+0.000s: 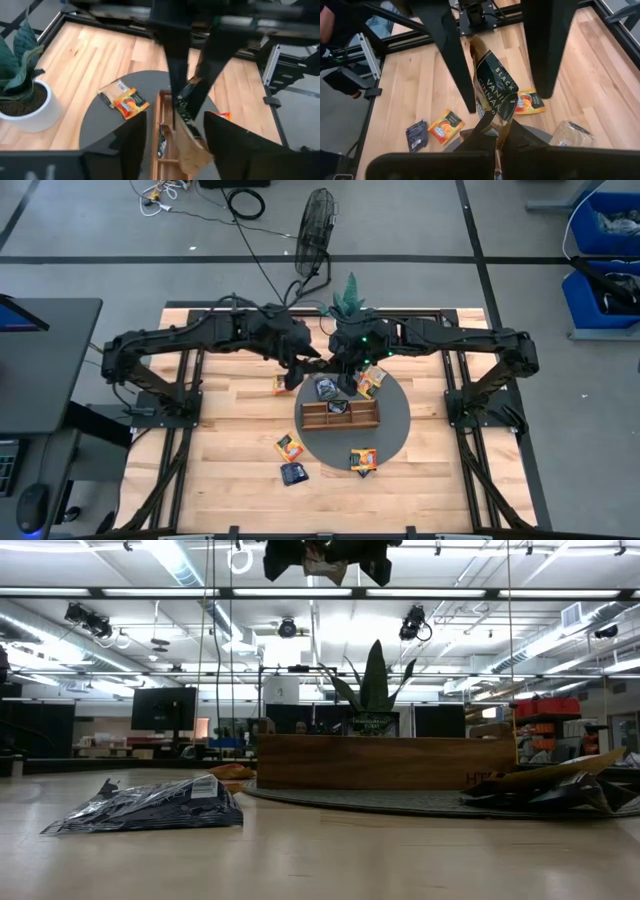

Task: Pick & Place Tea
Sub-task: Put the brown tea bag into the left section of the wooden organizer

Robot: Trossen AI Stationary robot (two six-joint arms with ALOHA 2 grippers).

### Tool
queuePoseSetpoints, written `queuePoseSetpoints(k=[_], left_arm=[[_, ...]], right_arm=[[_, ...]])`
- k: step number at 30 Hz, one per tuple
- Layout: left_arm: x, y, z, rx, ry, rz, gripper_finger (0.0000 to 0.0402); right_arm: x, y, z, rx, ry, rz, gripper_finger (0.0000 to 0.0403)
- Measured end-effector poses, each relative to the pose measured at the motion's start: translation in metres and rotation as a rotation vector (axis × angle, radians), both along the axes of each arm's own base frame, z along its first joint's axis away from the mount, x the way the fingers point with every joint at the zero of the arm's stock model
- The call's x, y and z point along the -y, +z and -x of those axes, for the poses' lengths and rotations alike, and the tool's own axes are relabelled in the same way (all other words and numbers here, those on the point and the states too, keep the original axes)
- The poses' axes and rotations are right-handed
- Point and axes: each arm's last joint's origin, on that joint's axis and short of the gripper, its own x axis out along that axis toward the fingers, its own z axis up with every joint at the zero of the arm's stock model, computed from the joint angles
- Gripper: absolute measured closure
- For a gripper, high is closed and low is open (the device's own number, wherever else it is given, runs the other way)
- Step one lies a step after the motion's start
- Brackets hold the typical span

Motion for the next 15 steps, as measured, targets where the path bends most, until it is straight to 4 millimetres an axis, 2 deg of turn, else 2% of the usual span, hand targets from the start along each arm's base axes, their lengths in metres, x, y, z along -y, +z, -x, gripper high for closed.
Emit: queuePoseSetpoints(k=[5, 10, 15], left_arm=[[0.0004, -0.0008, -0.0002, -0.006, -0.008, -0.006, 0.0284], [0.0002, -0.0006, -0.0001, -0.004, -0.026, -0.039, 0.0378], [0.0002, -0.0007, -0.0002, -0.004, -0.025, -0.047, 0.0396]], right_arm=[[0.0001, 0.0001, -0.0001, 0.001, 0.0, 0.0, 0.0403], [0.0002, -0.0002, 0.0002, -0.002, 0.0, 0.0, 0.0403], [0.0, -0.0005, 0.0005, -0.007, 0.006, -0.006, 0.0401]])
